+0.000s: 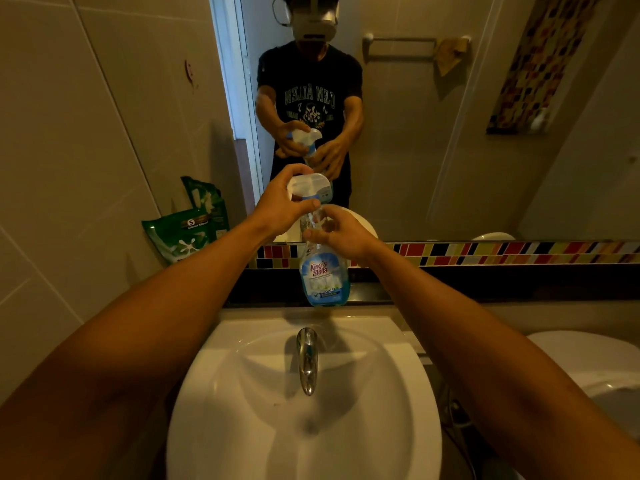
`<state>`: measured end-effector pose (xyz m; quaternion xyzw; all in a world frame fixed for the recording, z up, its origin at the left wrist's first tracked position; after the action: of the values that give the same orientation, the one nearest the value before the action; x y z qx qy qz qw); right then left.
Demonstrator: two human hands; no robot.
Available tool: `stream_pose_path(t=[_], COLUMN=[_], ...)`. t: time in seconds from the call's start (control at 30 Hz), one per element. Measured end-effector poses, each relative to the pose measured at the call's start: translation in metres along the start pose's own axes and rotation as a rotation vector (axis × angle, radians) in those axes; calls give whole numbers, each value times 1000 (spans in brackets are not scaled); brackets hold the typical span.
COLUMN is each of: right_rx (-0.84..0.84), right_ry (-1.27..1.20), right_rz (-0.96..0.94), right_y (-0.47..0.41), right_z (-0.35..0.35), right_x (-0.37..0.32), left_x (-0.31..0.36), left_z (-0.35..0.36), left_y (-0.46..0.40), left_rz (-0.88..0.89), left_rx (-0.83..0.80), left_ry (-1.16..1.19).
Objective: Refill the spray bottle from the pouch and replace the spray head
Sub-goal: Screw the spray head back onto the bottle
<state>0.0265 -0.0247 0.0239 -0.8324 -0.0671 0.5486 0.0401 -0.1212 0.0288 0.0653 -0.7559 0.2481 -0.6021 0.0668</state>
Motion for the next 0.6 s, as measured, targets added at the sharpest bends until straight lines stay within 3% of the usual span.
stream_pose_path(t=[0.6], right_rx=[-148], right_ry=[-184], right_rz=[171], right_y=[10], right_z=[-9], right_x=[17], left_x=[6], left_z=[4], left_y=[7], left_rz=[-61], left_rx=[-178], left_ry=[78])
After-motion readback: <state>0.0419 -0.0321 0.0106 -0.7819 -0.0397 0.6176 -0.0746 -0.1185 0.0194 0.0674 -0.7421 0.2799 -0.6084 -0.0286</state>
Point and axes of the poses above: each hand's wrist, its own y-axis away from the middle knuckle, its own z-axis out of the palm, x = y × z, the point moved 4 cm from there along -y, towards the middle knuckle, and after that the axes turned 4 degrees about x, right-handed, at the moved point
